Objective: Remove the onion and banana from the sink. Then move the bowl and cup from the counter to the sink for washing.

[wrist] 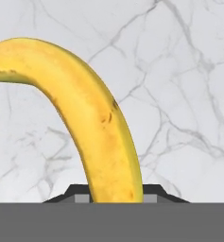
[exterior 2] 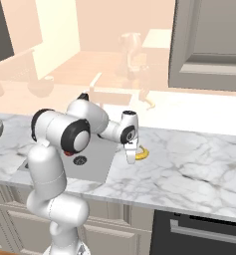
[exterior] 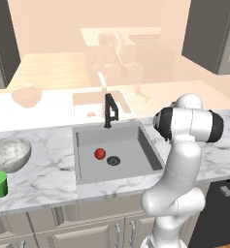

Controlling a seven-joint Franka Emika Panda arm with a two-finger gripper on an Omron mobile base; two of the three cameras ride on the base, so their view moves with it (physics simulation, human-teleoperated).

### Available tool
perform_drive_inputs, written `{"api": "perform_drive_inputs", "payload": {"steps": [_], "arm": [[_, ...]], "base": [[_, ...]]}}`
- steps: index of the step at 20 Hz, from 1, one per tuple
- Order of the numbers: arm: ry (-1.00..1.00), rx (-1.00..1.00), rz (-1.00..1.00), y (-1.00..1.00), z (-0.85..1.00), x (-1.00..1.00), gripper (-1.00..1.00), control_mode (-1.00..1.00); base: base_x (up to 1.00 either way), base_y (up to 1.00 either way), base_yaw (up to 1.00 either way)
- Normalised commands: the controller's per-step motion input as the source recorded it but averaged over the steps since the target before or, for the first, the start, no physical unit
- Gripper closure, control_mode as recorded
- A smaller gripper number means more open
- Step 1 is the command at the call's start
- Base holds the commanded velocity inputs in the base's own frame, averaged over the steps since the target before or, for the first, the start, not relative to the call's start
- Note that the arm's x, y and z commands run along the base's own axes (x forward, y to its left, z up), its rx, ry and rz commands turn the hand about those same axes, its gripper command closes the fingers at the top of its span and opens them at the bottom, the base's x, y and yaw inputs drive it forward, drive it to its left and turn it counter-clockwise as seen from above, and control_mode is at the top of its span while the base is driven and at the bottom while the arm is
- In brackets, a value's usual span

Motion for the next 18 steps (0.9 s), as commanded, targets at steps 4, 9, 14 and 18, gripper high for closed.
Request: {"api": "perform_drive_inputs", "payload": {"steps": [4, 9, 14, 18], "arm": [[0.07, 0.02, -0.01, -0.03, -0.1, 0.0, 1.0, -1.0], [0.09, 0.0, -0.01, -0.05, -0.12, 0.0, -1.0, -1.0], [0.11, 0.02, 0.0, -0.06, 0.0, -0.02, -1.0, -1.0], [0.04, 0.09, 0.0, 0.0, 0.22, -0.13, -1.0, -1.0]], "base": [[0.0, 0.0, 0.0], [0.0, 0.0, 0.0], [0.0, 0.0, 0.0], [0.0, 0.0, 0.0]]}}
